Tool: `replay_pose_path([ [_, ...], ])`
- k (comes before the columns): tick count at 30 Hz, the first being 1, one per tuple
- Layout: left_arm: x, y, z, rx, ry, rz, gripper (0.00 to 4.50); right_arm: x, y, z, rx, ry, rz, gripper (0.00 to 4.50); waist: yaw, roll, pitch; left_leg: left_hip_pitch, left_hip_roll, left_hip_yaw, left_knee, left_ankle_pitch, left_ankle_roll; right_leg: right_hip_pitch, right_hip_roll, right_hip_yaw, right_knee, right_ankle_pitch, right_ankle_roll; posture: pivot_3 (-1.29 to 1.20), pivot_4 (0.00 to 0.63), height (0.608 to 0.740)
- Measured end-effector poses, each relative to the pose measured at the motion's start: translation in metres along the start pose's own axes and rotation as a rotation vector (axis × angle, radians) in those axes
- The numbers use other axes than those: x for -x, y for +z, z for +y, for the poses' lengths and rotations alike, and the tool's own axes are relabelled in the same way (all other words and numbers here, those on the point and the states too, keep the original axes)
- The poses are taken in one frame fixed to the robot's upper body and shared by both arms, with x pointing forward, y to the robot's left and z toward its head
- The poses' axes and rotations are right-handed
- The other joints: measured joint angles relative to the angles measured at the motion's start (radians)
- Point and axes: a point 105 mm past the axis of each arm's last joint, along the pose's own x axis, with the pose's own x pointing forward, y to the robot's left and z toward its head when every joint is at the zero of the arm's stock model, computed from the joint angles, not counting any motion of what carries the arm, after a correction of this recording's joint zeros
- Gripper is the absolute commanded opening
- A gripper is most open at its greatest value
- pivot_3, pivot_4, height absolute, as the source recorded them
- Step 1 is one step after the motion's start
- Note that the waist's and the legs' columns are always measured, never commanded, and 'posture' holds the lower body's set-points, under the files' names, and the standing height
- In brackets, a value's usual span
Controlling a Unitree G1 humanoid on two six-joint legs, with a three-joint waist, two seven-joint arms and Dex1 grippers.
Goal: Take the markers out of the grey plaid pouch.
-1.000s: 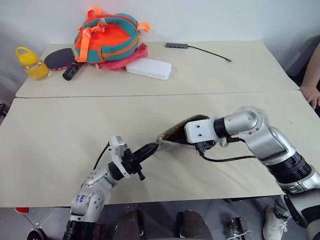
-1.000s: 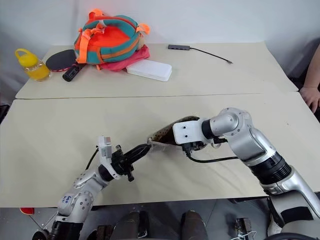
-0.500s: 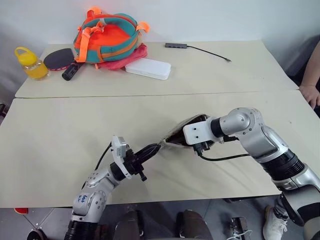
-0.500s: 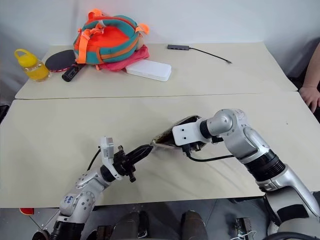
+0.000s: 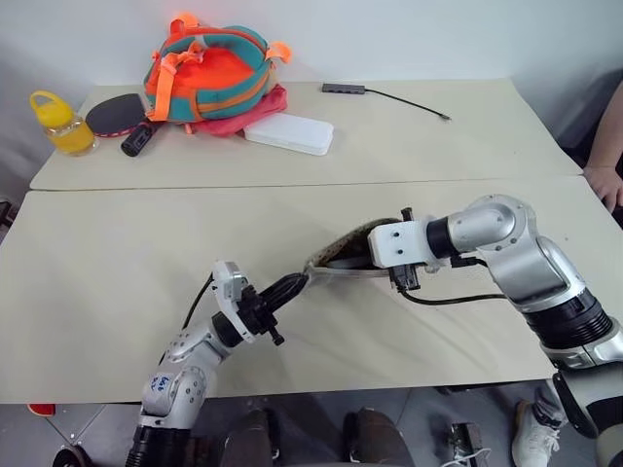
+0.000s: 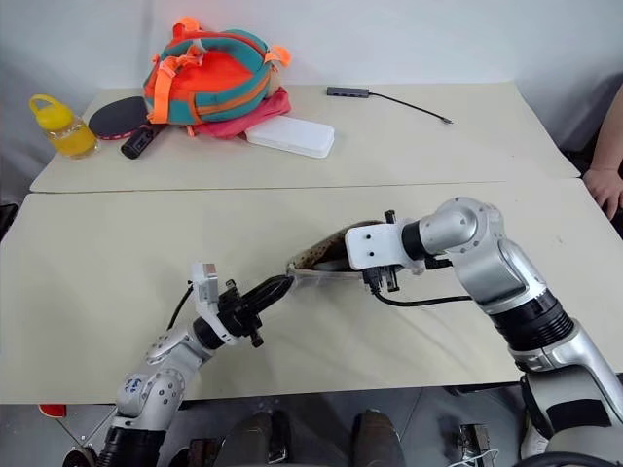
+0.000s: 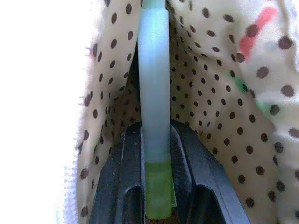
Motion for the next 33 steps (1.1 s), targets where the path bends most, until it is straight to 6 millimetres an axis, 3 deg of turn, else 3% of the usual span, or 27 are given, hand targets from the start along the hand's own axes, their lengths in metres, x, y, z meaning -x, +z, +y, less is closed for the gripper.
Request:
replay_pose_path([
  [6,0.001,0.004,0.002,-0.048,0.005,0.000,0.00,-0.002,0.013,-0.002,0.005,-0.020,-0.069,0.38,-0.001,0.000,0.000,0.000,0.000,0.000,0.000,0.000,0.000,0.000,0.000,0.000,0.000,0.000,0.000,0.00,0.150,0.740],
  [11,0.009,0.006,0.004,-0.114,0.011,0.020,0.00,0.023,0.015,-0.026,-0.034,-0.119,-0.129,0.38,0.001,0.000,0.000,0.000,0.000,0.000,0.000,0.000,0.000,0.000,0.000,0.000,0.000,0.000,0.000,0.00,0.150,0.740],
  [19,0.017,0.017,0.013,-0.155,0.061,-0.008,0.00,0.056,0.025,-0.031,-0.200,-0.169,-0.346,0.38,-0.001,0.000,0.000,0.000,0.000,0.000,-0.001,0.000,0.000,0.000,0.000,0.000,-0.001,0.000,0.000,0.00,0.150,0.740],
  [21,0.017,0.017,0.013,-0.157,0.061,-0.010,0.00,0.066,0.031,-0.047,-0.196,-0.251,-0.396,0.38,-0.005,0.000,0.000,0.000,0.000,0.000,-0.001,0.000,0.000,0.000,0.000,0.000,0.000,0.000,0.000,0.00,0.150,0.740],
  [24,0.016,0.017,0.012,-0.159,0.053,-0.009,0.00,0.095,0.029,-0.093,-0.155,-0.515,-0.406,0.38,-0.005,0.000,0.000,0.000,0.000,0.001,0.000,0.000,0.000,0.000,0.000,0.000,0.000,0.000,0.000,0.00,0.150,0.740],
  [26,0.016,0.016,0.012,-0.161,0.050,-0.009,0.00,0.113,0.018,-0.113,-0.146,-0.665,-0.366,0.38,-0.004,0.000,0.000,0.000,0.000,0.001,0.000,0.000,0.000,0.000,0.000,0.000,0.000,0.000,0.000,0.00,0.150,0.740],
  [28,0.015,0.016,0.011,-0.161,0.048,-0.007,0.00,0.110,-0.010,-0.115,-0.051,-0.709,-0.165,0.38,0.003,0.000,0.000,0.000,-0.001,0.001,-0.002,0.000,0.000,0.000,-0.001,0.000,-0.002,0.000,0.000,0.00,0.150,0.740],
  [31,0.015,0.016,0.011,-0.162,0.048,-0.006,0.00,0.081,-0.072,-0.089,-0.023,-0.613,0.101,0.38,0.001,-0.001,0.000,0.000,-0.002,0.003,-0.003,0.000,0.000,0.000,-0.001,0.000,-0.003,0.000,0.001,0.00,0.150,0.740],
  [33,0.015,0.016,0.011,-0.162,0.047,-0.006,0.00,0.062,-0.104,-0.066,-0.077,-0.546,0.171,0.38,-0.001,0.001,0.001,0.000,-0.002,0.003,-0.004,0.000,0.000,-0.001,-0.001,0.001,-0.002,0.000,0.001,0.00,0.150,0.740],
])
